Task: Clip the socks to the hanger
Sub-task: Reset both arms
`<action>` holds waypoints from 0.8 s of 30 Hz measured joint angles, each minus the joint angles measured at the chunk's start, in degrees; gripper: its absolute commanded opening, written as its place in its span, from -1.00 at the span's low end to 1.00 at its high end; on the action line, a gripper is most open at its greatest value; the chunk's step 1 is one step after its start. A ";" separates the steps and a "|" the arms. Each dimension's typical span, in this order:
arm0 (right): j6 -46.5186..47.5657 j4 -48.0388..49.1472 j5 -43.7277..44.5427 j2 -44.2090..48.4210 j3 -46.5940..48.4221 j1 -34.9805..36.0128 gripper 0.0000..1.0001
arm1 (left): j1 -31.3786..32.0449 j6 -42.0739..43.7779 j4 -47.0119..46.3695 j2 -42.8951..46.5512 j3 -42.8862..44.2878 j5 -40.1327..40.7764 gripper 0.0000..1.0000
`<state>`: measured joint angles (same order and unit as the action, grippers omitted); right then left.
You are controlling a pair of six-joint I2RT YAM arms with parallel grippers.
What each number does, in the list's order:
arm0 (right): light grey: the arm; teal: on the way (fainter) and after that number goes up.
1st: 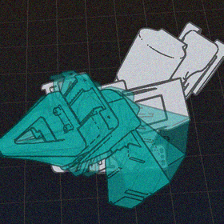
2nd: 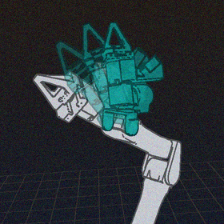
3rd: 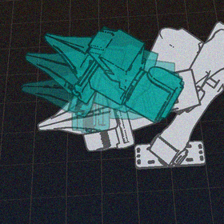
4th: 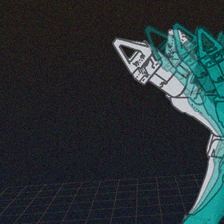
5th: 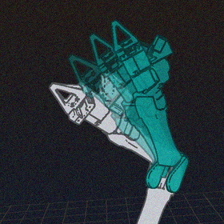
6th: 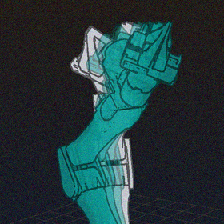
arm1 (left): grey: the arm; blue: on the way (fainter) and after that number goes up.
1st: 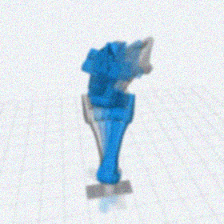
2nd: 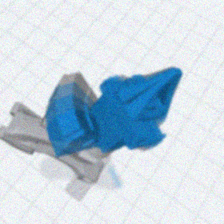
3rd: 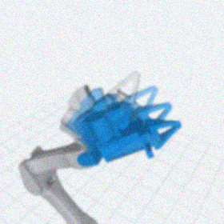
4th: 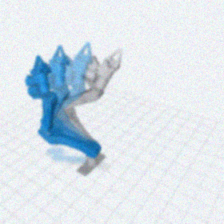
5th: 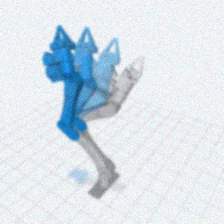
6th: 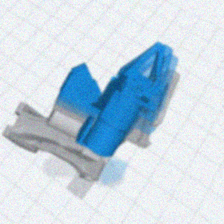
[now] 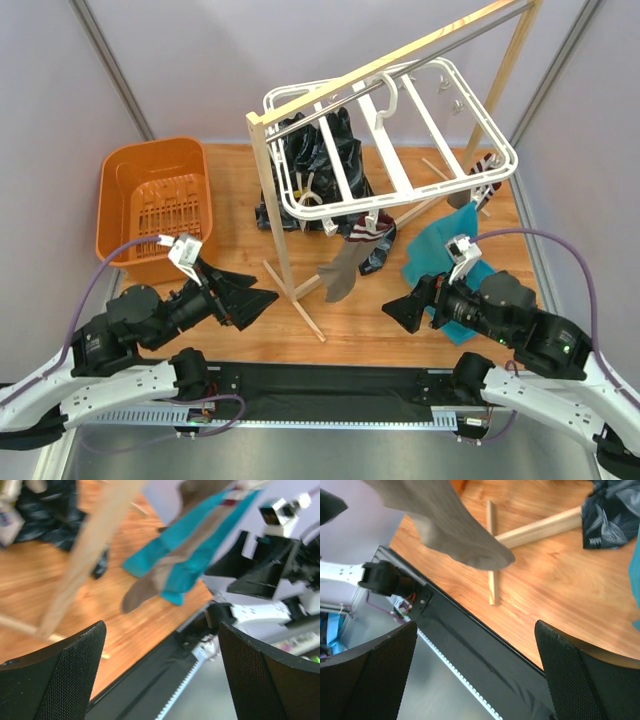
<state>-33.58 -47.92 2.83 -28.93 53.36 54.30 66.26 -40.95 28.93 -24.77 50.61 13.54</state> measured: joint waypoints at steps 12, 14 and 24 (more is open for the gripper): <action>-7.26 24.41 7.98 18.16 -38.47 0.00 1.00 | -0.02 -5.99 10.93 24.28 -25.05 14.58 0.99; -7.78 29.55 9.51 22.08 -43.63 0.00 1.00 | -0.02 -5.84 6.38 24.37 -28.65 13.18 0.99; -6.60 46.99 14.60 28.41 -50.77 0.00 1.00 | -0.09 -4.17 -25.46 24.35 -48.65 2.78 0.99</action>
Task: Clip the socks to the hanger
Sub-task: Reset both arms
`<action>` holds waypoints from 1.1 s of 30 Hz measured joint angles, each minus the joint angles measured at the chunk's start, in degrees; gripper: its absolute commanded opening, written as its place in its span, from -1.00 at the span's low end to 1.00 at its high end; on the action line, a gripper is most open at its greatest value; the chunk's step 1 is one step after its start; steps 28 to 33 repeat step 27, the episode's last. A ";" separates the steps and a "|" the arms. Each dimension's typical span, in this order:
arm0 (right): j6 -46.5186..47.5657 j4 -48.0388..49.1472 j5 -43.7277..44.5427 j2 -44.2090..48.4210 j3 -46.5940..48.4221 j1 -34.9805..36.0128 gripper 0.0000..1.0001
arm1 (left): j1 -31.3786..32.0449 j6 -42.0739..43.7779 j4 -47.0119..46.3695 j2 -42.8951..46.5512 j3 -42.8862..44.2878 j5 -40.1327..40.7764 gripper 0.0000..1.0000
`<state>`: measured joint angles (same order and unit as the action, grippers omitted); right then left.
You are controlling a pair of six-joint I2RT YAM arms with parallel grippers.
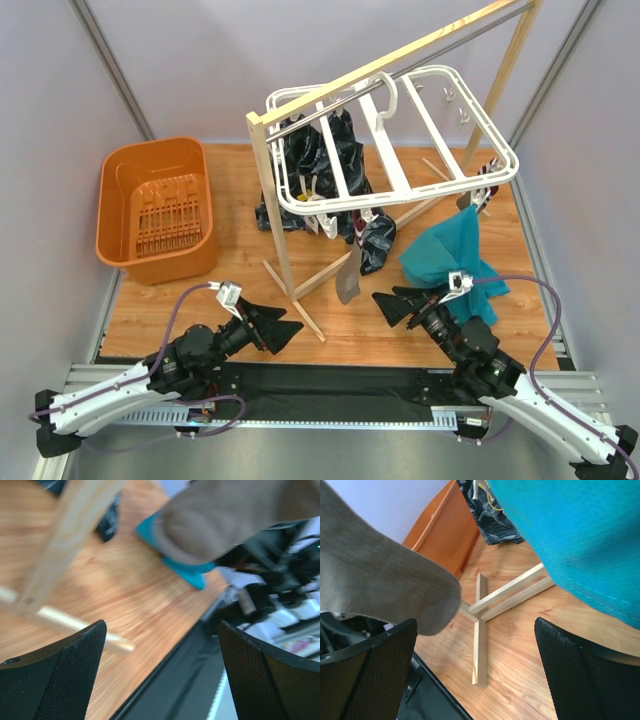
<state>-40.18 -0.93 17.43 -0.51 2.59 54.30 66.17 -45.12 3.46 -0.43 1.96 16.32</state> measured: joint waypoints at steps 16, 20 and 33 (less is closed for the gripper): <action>-9.79 -9.97 9.77 -0.02 0.09 0.00 1.00 | -0.20 -0.72 -20.90 0.04 -0.42 -10.93 0.99; -10.67 -10.03 9.77 -0.02 0.11 0.00 1.00 | -0.20 -1.29 -24.39 -3.02 -0.42 -11.32 0.99; -10.99 -10.03 9.64 -0.02 0.11 0.00 1.00 | -0.20 -2.67 -31.30 -12.24 -0.42 -11.56 0.99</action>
